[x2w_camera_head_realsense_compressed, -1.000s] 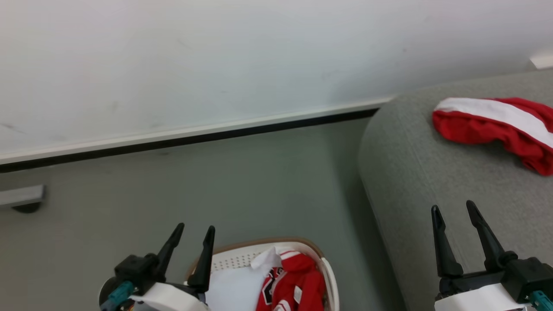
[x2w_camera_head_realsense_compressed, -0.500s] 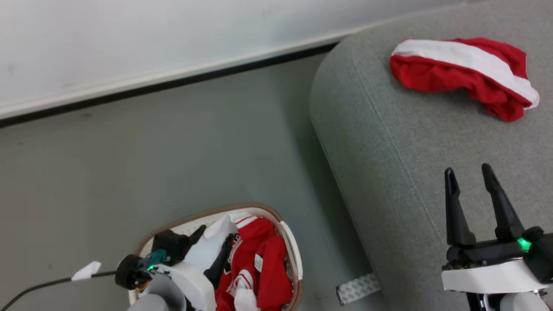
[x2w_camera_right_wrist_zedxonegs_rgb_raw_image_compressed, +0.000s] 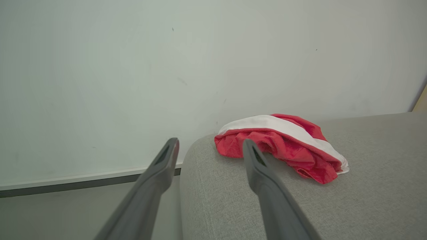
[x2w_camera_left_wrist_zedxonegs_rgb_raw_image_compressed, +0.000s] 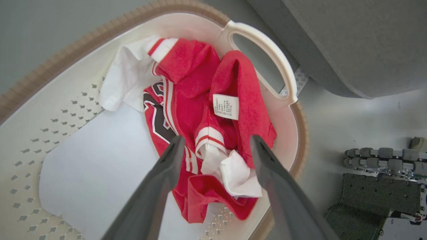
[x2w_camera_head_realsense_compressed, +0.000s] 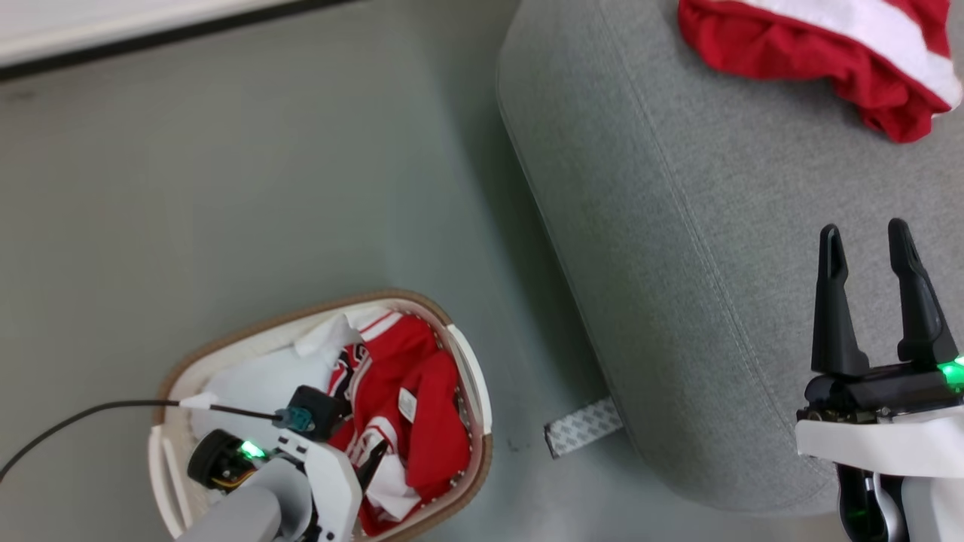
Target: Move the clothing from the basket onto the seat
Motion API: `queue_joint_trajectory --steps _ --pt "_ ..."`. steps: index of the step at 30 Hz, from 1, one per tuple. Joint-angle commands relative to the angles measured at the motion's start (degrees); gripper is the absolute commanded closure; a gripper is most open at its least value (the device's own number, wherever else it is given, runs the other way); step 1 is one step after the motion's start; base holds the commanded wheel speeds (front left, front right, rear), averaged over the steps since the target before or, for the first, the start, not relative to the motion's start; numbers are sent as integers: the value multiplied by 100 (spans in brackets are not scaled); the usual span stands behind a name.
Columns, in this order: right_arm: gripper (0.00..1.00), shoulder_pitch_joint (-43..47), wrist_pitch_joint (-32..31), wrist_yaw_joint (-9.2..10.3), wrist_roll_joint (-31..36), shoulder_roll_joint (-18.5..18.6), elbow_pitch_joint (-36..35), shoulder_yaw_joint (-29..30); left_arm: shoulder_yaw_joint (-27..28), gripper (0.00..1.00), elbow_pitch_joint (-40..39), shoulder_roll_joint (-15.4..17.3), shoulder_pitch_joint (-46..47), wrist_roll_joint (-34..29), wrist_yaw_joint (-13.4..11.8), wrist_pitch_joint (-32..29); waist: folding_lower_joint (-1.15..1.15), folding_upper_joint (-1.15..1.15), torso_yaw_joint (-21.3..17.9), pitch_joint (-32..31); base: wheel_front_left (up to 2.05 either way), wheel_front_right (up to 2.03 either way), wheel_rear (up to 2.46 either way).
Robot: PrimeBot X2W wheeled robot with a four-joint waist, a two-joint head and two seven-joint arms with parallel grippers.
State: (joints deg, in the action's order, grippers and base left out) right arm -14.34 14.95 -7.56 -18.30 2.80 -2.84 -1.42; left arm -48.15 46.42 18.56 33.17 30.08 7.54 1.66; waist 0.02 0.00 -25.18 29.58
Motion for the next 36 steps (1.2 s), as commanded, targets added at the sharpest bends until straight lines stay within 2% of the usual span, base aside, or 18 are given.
queue_joint_trajectory --steps 1,9,17,23,24,25,26,27,36 --pt "0 -91 12 14 -98 -4 -51 6 -116 0 88 73 102 96 -4 -28 -2 0 -101 248 0 0 0" --pt "0 -279 12 15 -303 -4 -225 -48 -1052 0 359 353 528 581 -4 -355 -2 0 -282 825 0 0 0" --pt "0 -472 12 15 -506 -5 -370 -143 -1747 0 572 649 946 957 -3 -654 -2 0 -540 1386 0 0 0" --pt "0 -351 12 15 -547 -5 -437 -50 -2279 0 535 760 1178 1301 -4 -1129 -2 0 -515 1558 0 0 0" --pt "0 -340 12 15 -547 -5 -447 -38 -2325 16 526 768 1205 1338 -4 -1166 -2 0 -511 1573 0 0 0" --pt "0 -330 12 15 -548 -4 -450 -26 -2363 51 521 781 1234 1381 -4 -1177 -2 0 -509 1586 0 0 0" --pt "0 -328 12 15 -552 -5 -451 -20 -2390 65 510 786 1253 1410 -4 -1187 -2 0 -509 1593 0 0 0" --pt "0 -329 12 15 -553 -5 -449 -12 -2412 100 504 797 1269 1460 -4 -1187 -2 0 -509 1597 0 0 0" --pt "0 -424 12 15 -538 -5 -343 -81 -2509 100 470 851 1272 1672 -4 -1056 -2 0 -538 1493 0 0 0"
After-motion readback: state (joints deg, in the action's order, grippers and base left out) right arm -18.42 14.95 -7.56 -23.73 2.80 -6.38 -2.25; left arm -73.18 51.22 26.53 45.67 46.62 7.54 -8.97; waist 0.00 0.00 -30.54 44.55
